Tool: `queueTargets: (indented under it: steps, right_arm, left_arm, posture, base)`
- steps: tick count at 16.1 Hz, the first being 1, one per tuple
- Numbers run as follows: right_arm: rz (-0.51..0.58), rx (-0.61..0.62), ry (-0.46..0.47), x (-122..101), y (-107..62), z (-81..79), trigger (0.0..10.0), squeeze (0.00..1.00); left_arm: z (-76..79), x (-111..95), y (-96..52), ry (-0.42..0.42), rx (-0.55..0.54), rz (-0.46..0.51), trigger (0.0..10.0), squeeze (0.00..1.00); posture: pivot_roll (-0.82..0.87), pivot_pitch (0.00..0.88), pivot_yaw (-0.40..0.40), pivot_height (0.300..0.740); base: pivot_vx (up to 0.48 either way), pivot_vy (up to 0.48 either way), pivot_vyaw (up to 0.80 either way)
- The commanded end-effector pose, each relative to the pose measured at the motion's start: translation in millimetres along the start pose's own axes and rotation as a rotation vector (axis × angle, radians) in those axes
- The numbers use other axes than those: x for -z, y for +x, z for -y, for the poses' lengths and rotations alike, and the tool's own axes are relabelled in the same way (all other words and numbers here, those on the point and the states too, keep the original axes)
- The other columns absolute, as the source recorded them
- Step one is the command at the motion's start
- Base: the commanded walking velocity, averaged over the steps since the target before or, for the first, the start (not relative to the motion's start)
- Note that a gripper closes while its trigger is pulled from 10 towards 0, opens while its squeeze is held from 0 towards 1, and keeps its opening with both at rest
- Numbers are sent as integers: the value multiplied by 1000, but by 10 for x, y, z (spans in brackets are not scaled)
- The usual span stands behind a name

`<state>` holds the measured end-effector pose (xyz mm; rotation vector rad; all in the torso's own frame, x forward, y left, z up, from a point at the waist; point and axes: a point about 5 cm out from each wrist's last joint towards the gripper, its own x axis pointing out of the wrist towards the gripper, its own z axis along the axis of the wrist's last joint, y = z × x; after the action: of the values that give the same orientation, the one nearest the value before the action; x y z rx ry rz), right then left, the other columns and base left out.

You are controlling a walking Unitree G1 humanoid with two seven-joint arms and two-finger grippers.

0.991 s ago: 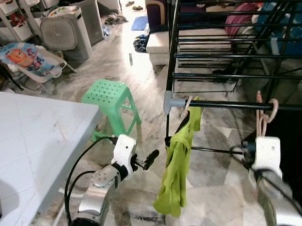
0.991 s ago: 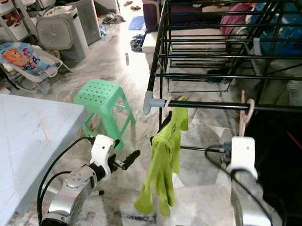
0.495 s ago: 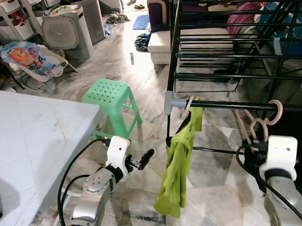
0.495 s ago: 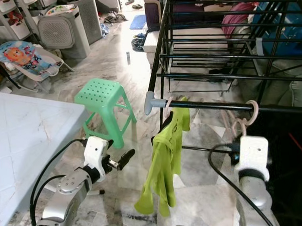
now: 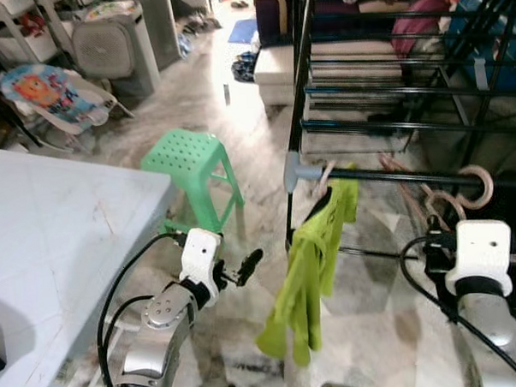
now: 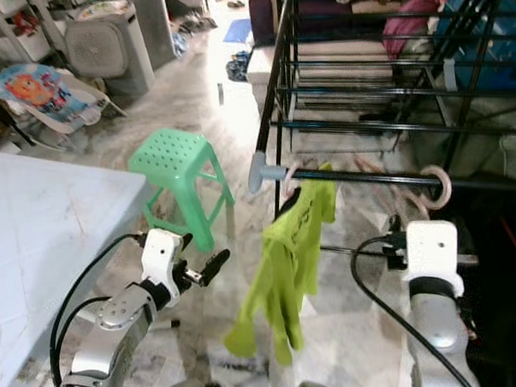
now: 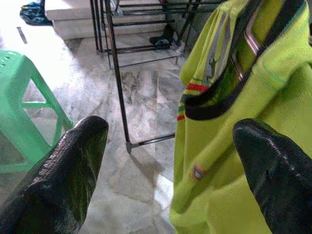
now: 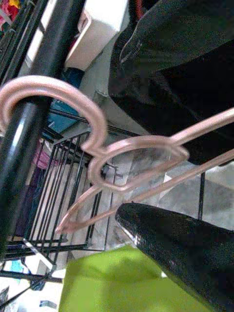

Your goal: Hang hanger

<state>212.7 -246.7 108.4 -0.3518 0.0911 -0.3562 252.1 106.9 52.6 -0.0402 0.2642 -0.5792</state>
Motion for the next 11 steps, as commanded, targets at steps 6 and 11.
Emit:
queueTargets:
  steps: [6, 11]
  right_arm:
    - [9, -51, 22, -20, 2, -130, 10000, 1000]
    - [23, -81, 47, -76, 44, -242, 10000, 1000]
  left_arm:
    - [-9, -6, 6, 18, -3, -13, 10000, 0]
    - [-10, -10, 19, 33, 4, -18, 10000, 0]
  posture:
    - [-82, 0, 54, 740]
    - [-75, 0, 55, 740]
  base:
    - [-387, 0, 0]
    - [-330, 0, 0]
